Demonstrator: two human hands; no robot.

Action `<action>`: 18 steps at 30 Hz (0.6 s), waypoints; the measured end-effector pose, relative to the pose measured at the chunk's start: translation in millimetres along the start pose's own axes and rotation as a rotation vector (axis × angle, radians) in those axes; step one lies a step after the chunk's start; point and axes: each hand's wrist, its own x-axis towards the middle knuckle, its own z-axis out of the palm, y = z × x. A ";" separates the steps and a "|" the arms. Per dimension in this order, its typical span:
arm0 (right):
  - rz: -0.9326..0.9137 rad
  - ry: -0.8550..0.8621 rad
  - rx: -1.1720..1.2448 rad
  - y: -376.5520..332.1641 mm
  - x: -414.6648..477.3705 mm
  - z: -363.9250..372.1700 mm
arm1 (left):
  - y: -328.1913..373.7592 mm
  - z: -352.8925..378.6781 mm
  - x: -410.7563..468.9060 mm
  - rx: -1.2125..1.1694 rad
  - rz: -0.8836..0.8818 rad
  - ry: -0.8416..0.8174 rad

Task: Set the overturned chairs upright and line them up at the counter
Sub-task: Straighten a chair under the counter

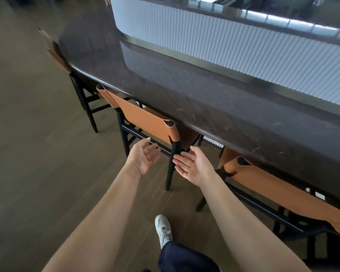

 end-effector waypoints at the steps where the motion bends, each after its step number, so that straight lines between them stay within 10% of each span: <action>1: 0.005 -0.002 0.004 -4.5 8.9 6.8 | 7.8 1.3 8.8 0.001 0.001 0.010; 18: 0.120 -0.052 -0.059 -42.6 118.1 123.1 | 120.6 20.9 128.4 0.062 -0.020 0.082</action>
